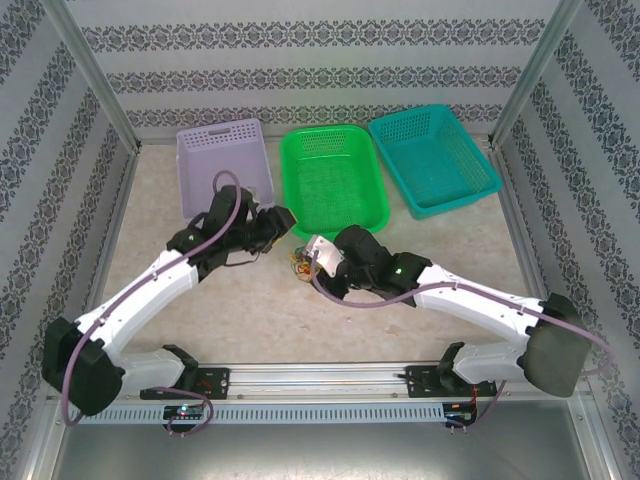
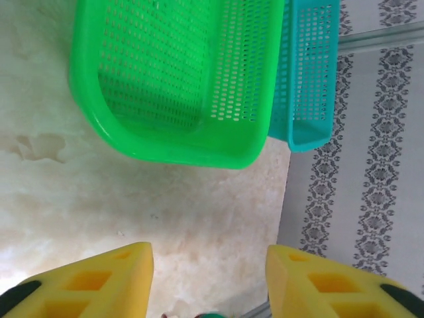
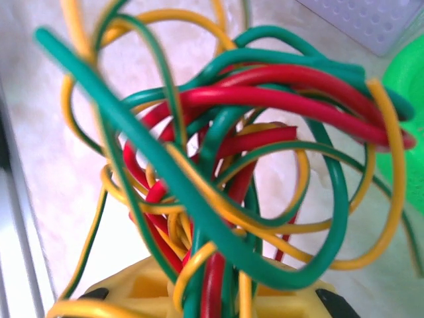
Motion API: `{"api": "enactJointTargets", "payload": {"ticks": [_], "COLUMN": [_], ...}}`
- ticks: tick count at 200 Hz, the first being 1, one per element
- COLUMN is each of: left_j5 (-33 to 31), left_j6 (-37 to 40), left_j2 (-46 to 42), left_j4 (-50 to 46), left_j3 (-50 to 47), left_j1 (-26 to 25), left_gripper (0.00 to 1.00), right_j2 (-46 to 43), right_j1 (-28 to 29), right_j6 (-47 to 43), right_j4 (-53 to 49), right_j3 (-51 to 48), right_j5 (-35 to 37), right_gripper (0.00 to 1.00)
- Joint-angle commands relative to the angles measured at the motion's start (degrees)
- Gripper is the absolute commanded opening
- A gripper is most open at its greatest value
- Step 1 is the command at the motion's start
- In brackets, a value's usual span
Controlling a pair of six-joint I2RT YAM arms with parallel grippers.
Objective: Untangle the cables
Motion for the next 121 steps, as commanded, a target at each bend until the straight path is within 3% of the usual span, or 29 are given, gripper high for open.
{"api": "enactJointTargets", "payload": {"ticks": [1, 29, 48, 121], "left_j5": [11.1, 23.8, 24.9, 27.6], "left_j6": [15.2, 30.6, 35.9, 35.9], "left_j2": [6.3, 16.4, 19.4, 22.4], "left_j4": [-15.9, -29.5, -35.0, -31.3], "left_j3": [8.7, 19.3, 22.8, 22.6], "left_j1": [2.5, 2.3, 1.1, -1.7], "left_gripper": [0.52, 0.52, 0.54, 0.60], "right_j2": [-3.2, -3.1, -1.9, 0.9], "right_j1": [-1.2, -3.8, -4.6, -5.9], "right_j6": [-18.3, -25.4, -28.2, -29.7], "right_j4": [-4.9, -5.6, -5.8, -5.3], "right_j3": [-0.3, 0.2, 1.0, 3.3], "right_j5": [4.3, 2.8, 2.8, -1.9], "right_gripper": [0.00, 0.00, 0.00, 0.00]}}
